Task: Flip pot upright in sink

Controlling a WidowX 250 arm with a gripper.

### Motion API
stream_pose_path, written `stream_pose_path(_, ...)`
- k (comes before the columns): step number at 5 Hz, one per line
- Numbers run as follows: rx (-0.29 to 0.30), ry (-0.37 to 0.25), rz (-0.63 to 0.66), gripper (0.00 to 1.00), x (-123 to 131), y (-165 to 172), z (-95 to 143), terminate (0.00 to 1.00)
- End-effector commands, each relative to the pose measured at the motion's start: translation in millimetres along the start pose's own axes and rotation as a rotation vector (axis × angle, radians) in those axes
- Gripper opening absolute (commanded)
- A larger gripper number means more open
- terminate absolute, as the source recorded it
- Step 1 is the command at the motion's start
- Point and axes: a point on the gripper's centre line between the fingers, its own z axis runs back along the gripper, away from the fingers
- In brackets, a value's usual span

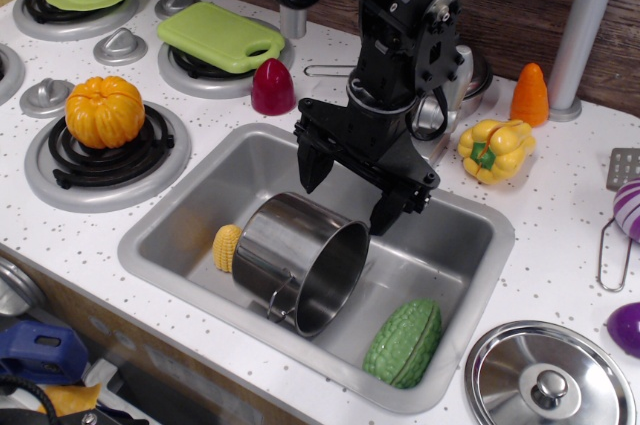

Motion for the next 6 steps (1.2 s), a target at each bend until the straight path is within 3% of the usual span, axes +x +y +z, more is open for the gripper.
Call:
stream_pose_path(1,0.000,0.000,0.000,1.00,0.0,0.0,0.0,0.00)
stream_pose_path(2,0.017,-0.009,-0.012,1.00,-0.7,3.9,-1.7,0.00)
stream_pose_path(4,0.263,-0.060,-0.068,1.00,-5.9,-2.5,-10.1,0.00)
stream_pose_path(6,0.395,-0.068,-0.086,1.00,-8.1,-5.6,-16.5,0.00)
